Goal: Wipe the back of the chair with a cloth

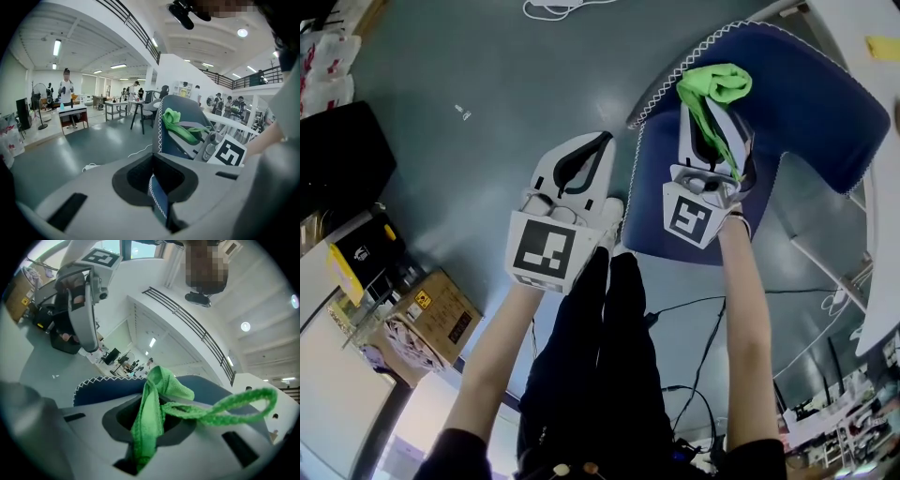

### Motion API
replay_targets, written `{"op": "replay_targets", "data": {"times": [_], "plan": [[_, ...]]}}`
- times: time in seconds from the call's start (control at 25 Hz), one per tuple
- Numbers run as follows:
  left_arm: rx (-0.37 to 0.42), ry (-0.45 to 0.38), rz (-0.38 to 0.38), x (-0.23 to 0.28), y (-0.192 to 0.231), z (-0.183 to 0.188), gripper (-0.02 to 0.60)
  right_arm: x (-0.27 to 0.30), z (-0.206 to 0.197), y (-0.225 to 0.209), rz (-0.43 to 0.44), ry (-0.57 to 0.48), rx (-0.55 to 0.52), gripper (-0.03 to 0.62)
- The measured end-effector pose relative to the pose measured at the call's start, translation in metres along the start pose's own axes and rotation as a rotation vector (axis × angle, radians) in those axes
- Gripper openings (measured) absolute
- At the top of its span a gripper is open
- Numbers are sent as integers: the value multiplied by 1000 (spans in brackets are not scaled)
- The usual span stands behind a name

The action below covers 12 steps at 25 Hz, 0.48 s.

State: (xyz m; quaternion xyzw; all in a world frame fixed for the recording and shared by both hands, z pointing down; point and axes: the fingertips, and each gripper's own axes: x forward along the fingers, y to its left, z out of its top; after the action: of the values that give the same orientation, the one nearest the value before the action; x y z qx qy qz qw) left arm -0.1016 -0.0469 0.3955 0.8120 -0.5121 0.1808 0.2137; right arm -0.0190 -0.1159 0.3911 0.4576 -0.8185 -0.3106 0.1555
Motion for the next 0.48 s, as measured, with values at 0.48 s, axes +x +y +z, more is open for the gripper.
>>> {"op": "replay_targets", "data": {"times": [0.48], "plan": [[19, 40, -12, 18, -2, 1, 3, 0, -24, 21, 41, 39, -48, 51]]}}
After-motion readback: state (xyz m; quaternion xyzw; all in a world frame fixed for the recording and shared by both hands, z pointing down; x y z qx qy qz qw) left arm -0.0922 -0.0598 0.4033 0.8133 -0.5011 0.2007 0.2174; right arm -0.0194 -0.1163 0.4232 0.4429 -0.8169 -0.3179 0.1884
